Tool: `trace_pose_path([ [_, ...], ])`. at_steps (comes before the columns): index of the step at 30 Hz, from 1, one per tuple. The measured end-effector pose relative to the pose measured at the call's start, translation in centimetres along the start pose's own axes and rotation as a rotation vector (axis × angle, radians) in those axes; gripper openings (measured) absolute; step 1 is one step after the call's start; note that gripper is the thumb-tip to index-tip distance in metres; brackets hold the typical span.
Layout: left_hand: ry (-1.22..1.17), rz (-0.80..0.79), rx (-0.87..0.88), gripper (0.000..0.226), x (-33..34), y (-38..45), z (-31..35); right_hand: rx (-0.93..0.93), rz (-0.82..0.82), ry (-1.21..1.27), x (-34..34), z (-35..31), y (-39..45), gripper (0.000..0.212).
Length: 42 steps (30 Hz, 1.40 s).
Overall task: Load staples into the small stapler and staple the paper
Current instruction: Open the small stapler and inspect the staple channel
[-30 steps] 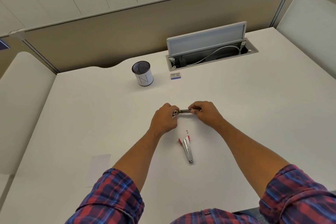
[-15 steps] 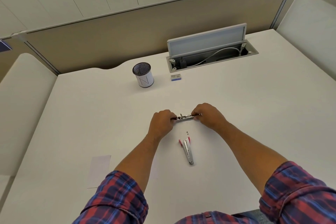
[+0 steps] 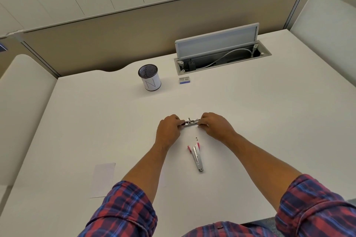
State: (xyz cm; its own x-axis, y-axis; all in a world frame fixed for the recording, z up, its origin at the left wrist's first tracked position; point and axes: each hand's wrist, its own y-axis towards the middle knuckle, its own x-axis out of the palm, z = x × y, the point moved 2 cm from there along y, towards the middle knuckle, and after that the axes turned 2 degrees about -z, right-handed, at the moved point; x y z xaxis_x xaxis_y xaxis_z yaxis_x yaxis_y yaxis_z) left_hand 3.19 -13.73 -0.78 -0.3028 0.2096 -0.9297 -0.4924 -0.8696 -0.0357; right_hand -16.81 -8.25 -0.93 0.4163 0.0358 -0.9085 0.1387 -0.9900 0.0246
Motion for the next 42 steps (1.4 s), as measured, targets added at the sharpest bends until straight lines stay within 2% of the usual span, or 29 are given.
trace_pose_path([
  [3, -0.012, 0.06, 0.032, 0.028, -0.2, -0.2, 0.3, 0.042, -0.092, 0.002, 0.5, -0.3, 0.4, 0.02],
  [6, -0.159, 0.2, 0.016, 0.016, -0.5, -0.7, 1.1, 0.088, -0.101, 0.009, 0.7, -0.6, 0.8, 0.022],
  [8, -0.29, 0.215, -0.026, 0.008, -0.5, -1.0, 1.3, 0.098, -0.112, -0.018, 0.8, -0.8, 1.0, 0.023],
  [12, -0.523, 0.128, -0.091, 0.012, -0.4, -1.3, 1.7, 0.088, -0.122, -0.086, 1.2, -1.2, 1.4, 0.023],
  [15, -0.588, 0.084, -0.103, 0.012, -0.4, -1.3, 1.9, 0.036, -0.136, -0.175, 1.4, -1.4, 1.5, 0.023],
  [22, -0.498, -0.065, -0.089, 0.01, 0.6, -1.2, 1.7, -0.078, -0.174, -0.337, 1.7, -1.6, 1.0, 0.019],
  [27, -0.389, -0.15, -0.042, 0.008, 1.0, -1.2, 2.2, -0.112, -0.175, -0.34, 1.8, -1.2, 0.5, 0.022],
  [33, -0.368, -0.194, -0.023, 0.013, 1.3, -1.3, 3.1, 0.048, -0.198, -0.051, 0.9, 0.2, 0.3, 0.015],
  [38, -0.281, -0.225, 0.022, 0.013, 1.1, -1.4, 3.3, 0.231, -0.076, 0.276, 0.6, 1.2, -0.6, 0.01],
  [42, -0.232, -0.229, 0.046, 0.015, 1.1, -1.4, 3.6, 0.349, -0.016, 0.431, 0.5, 1.7, -0.7, 0.008],
])
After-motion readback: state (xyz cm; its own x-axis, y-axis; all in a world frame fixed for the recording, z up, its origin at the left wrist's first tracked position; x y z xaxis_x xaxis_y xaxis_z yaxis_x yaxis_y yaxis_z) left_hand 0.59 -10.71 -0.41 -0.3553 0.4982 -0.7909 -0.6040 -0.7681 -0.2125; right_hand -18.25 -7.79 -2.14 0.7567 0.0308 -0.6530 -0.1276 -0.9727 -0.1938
